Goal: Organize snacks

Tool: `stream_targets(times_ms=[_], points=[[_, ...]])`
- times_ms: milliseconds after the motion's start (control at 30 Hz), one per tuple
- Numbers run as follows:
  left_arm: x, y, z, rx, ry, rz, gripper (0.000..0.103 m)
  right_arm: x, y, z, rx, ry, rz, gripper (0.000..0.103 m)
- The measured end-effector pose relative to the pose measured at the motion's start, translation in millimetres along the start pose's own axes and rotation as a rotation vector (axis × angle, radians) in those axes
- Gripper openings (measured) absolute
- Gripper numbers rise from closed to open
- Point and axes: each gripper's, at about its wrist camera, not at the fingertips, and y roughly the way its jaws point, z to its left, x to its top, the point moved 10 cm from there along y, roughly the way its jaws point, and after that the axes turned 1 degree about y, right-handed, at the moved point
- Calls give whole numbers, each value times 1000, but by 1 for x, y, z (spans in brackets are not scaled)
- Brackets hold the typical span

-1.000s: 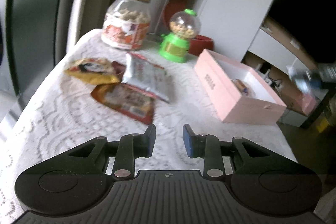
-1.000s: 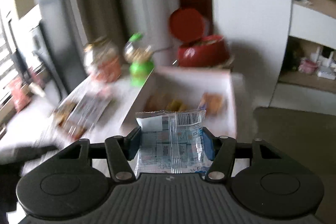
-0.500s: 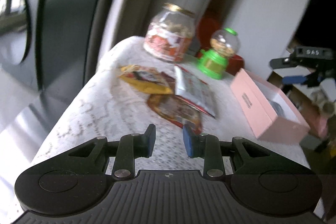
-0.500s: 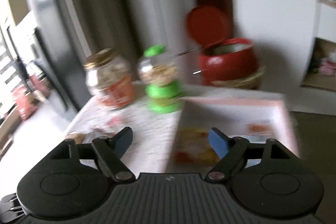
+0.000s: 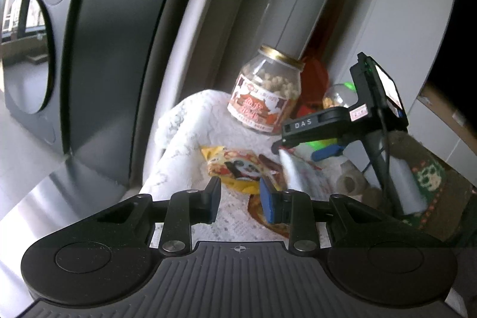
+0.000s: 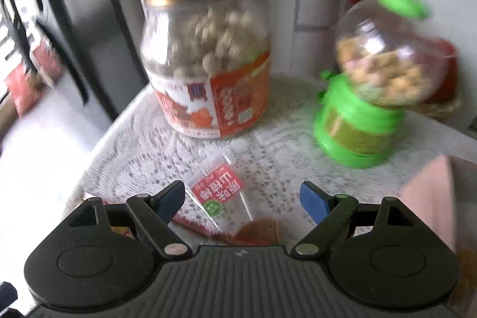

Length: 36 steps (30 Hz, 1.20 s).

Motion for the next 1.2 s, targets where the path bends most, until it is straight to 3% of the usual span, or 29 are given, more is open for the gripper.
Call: stream_targets(times_ms=[167, 400, 600, 867, 967, 1200], points=[[-9, 11, 12, 6, -54, 21, 32, -31, -21, 10, 66, -38, -8, 63], [-23, 6, 4, -9, -32, 55, 32, -101, -64, 22, 176, -126, 21, 60], [-23, -4, -6, -8, -11, 60, 32, -149, -94, 22, 181, -204, -17, 62], [-11, -2, -28, 12, 40, 53, 32, -206, -128, 4, 104, -316, -113, 83], [-5, 4, -34, 36, 43, 65, 32, -217, -137, -11, 83, -295, -132, 87], [-11, 46, -80, -18, 112, 171, 32, -231, -152, -49, 26, -230, -185, 87]])
